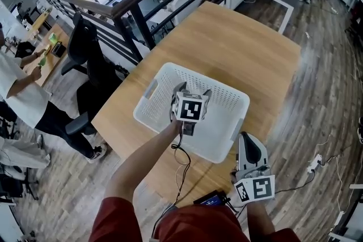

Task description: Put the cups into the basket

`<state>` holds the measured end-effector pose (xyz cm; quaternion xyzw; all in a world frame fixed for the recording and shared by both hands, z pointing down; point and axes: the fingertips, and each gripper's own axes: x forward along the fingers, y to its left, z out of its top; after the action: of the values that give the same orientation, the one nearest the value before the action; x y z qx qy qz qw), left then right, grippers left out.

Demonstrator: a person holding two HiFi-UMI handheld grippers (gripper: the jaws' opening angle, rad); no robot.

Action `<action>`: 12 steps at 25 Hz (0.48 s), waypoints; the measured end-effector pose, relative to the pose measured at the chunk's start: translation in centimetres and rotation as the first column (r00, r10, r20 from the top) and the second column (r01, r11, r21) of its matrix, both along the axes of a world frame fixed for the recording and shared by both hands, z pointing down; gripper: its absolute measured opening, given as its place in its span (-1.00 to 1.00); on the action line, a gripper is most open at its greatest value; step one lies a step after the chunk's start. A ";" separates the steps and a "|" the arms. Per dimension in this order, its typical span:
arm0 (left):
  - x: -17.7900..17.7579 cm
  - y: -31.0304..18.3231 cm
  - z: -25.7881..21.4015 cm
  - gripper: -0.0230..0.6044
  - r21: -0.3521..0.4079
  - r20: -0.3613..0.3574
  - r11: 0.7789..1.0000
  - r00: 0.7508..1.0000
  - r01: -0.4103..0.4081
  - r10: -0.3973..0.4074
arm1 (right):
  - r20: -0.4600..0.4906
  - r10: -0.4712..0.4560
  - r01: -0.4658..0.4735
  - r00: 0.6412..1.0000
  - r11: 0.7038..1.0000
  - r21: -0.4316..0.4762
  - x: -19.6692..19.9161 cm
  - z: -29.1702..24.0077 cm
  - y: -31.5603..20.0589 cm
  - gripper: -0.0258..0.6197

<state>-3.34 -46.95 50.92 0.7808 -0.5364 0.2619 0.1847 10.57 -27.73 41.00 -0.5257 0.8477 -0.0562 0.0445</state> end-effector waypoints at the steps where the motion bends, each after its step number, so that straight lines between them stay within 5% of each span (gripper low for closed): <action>1: 0.1 0.0 -0.2 0.31 0.008 0.001 1.000 1.000 -0.001 0.001 | -0.001 0.000 0.000 1.000 1.000 0.000 0.0 0.0 0.0 -0.88; 12: -0.9 0.5 -3.1 0.30 0.102 -0.060 0.993 0.997 0.061 -0.055 | -0.005 0.000 0.000 1.000 1.000 0.008 0.0 -0.2 0.5 -0.88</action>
<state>-4.28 -46.49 47.87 0.7805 -0.5664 0.2057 0.1664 10.55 -27.22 40.80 -0.5257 0.8479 -0.0516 0.0446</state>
